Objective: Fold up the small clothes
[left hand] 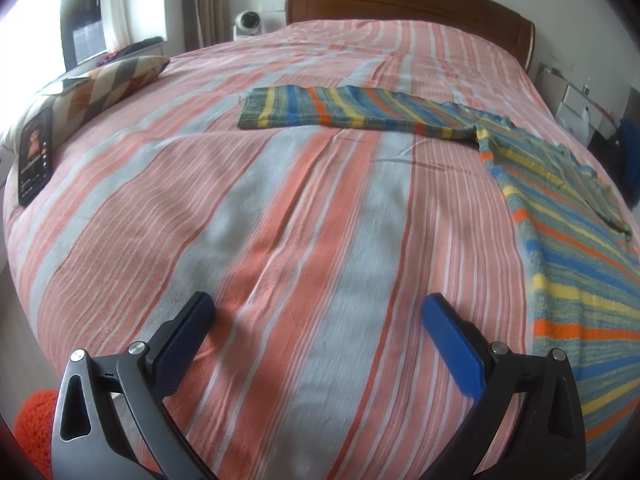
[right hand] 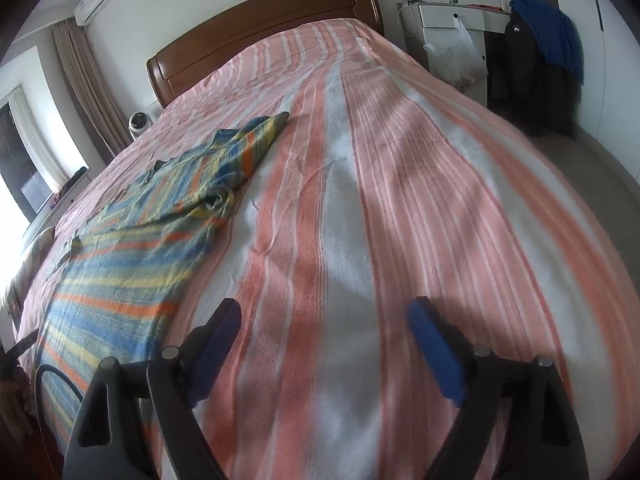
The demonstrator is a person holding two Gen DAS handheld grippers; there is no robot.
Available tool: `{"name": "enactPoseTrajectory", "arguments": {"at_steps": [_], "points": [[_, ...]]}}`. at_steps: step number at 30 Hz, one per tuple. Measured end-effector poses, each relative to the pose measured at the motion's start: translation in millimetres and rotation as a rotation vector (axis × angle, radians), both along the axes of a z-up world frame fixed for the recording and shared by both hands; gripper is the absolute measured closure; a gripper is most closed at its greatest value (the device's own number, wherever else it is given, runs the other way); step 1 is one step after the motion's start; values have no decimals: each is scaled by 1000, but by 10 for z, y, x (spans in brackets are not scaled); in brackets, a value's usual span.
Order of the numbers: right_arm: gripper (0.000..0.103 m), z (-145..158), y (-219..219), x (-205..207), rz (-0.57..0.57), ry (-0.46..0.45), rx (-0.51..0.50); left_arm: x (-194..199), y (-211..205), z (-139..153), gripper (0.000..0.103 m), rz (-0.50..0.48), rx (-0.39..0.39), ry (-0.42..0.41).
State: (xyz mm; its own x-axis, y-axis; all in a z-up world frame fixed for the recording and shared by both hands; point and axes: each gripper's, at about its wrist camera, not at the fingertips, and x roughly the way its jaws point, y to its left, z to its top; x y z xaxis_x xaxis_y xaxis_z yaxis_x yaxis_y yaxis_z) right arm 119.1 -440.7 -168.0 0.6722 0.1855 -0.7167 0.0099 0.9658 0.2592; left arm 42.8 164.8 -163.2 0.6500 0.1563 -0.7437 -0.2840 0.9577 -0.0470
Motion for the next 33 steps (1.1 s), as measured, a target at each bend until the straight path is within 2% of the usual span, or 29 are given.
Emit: {"name": "enactPoseTrajectory", "arguments": {"at_steps": [23, 25, 27, 29, 31, 33], "points": [[16, -52, -13, -44, -4, -24, 22, 4, 2, 2, 0, -5, -2, 7], [16, -55, -11, -41, -4, -23, 21, 29, 60, 102, 1, -52, -79, 53], [16, -52, -7, -40, -5, -20, 14, 8, 210, 331, 1, -100, -195, -17], [16, -52, -2, -40, -5, -19, 8, 85, 485, 601, 1, -74, -255, -90], [16, -58, 5, -29, -5, -16, 3, 283, 771, 718, 1, -42, -298, -104], [15, -66, 27, -10, -6, -8, -14, 567, 1089, 711, 1, 25, -321, -90]]}}
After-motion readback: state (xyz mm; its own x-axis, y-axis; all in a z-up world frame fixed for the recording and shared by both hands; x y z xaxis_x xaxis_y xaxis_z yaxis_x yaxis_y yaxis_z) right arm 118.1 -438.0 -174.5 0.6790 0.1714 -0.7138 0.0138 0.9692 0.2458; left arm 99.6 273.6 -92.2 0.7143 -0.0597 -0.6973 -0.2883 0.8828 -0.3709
